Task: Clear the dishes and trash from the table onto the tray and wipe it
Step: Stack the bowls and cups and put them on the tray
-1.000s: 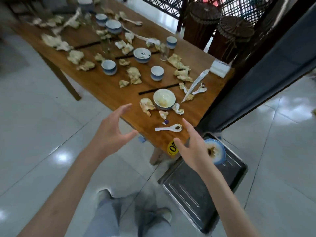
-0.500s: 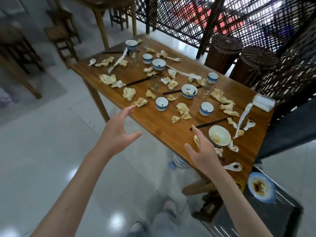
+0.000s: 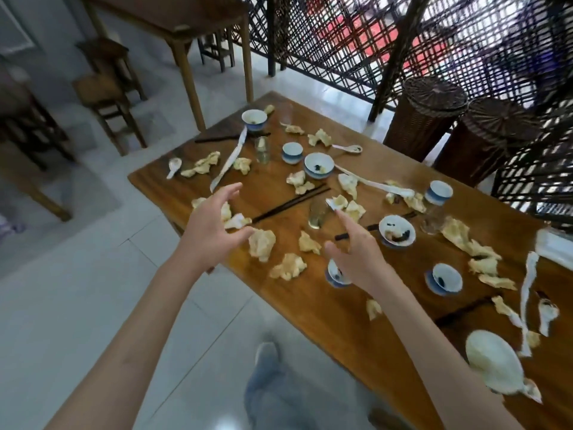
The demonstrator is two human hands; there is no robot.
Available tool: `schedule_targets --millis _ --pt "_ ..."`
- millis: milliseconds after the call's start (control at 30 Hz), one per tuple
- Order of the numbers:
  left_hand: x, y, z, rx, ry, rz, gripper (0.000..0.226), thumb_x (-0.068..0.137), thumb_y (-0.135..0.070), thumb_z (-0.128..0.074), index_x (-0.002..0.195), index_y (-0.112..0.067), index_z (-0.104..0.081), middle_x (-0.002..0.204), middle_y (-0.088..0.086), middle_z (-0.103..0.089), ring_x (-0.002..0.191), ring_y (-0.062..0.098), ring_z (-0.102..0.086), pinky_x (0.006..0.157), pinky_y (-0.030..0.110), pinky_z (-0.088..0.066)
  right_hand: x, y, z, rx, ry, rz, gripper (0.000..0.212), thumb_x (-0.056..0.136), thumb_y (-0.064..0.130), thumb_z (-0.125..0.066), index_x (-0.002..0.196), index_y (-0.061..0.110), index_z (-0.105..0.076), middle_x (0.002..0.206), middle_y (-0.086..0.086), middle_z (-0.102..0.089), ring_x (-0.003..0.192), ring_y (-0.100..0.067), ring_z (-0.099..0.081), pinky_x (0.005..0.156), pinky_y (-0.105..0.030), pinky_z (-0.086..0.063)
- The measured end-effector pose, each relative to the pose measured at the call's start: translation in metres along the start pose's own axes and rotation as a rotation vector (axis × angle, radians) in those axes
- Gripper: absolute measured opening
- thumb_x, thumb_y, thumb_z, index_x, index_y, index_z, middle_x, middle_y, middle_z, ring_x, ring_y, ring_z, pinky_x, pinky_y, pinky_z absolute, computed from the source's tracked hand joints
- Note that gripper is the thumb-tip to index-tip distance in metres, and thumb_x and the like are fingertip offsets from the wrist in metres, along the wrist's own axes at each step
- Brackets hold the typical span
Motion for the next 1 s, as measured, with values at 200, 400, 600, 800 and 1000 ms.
schedule_targets --millis 200,400,600,800,1000 --pt "0.142 0.046 0.014 0.001 -0.048 0.025 0.074 0.070 -0.031 -0.080 0.134 -0.033 -0.042 0.133 -0.012 -0.051 0.118 -0.001 -0.042 0.089 0.017 -0.035 0.142 0.035 -0.019 -0.058 -0.015 -0.003 0.070 0.089 0.034 -0.058 0.146 0.034 -0.017 0.147 0.005 -0.036 0.120 -0.016 -0.045 0.091 -0.030 -0.041" --pt "0.258 0.106 0.020 0.027 -0.016 0.024 0.074 0.069 -0.036 -0.081 0.133 -0.035 -0.043 0.135 -0.010 -0.051 0.122 0.010 -0.049 0.087 0.019 -0.037 0.255 0.067 -0.067 -0.076 0.031 -0.057 0.073 0.089 0.036 -0.058 0.146 0.034 -0.013 0.144 0.001 -0.040 0.121 -0.020 -0.045 0.085 -0.025 -0.037" --pt "0.359 0.163 0.005 -0.001 0.097 -0.008 0.069 0.073 -0.033 -0.078 0.132 -0.039 -0.042 0.137 -0.013 -0.048 0.125 0.009 -0.045 0.090 0.020 -0.034 0.347 0.083 -0.100 -0.114 -0.047 -0.151 0.076 0.088 0.035 -0.059 0.146 0.036 -0.010 0.143 -0.002 -0.042 0.119 -0.022 -0.050 0.079 -0.028 -0.046" --pt "0.458 0.214 -0.023 0.018 0.256 -0.136 0.067 0.073 -0.027 -0.079 0.131 -0.033 -0.046 0.133 -0.008 -0.053 0.122 0.010 -0.048 0.093 0.021 -0.035 0.438 0.094 -0.137 -0.109 -0.159 -0.292 0.077 0.087 0.028 -0.062 0.148 0.027 -0.014 0.138 -0.005 -0.046 0.120 -0.024 -0.047 0.094 -0.036 -0.044" --pt "0.528 0.244 -0.080 0.003 0.405 -0.185 0.068 0.074 -0.024 -0.078 0.134 -0.027 -0.046 0.133 -0.005 -0.053 0.122 0.013 -0.049 0.096 0.022 -0.036 0.508 0.066 -0.160 -0.097 -0.193 -0.440 0.084 0.082 0.026 -0.069 0.147 0.027 -0.015 0.146 -0.003 -0.038 0.130 -0.024 -0.040 0.101 -0.042 -0.042"
Point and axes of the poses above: each hand's wrist, its own x-axis towards the middle knuckle, its own z-axis out of the back of the hand, y = z × x, the point moved 9 cm from there along x, towards the middle knuckle
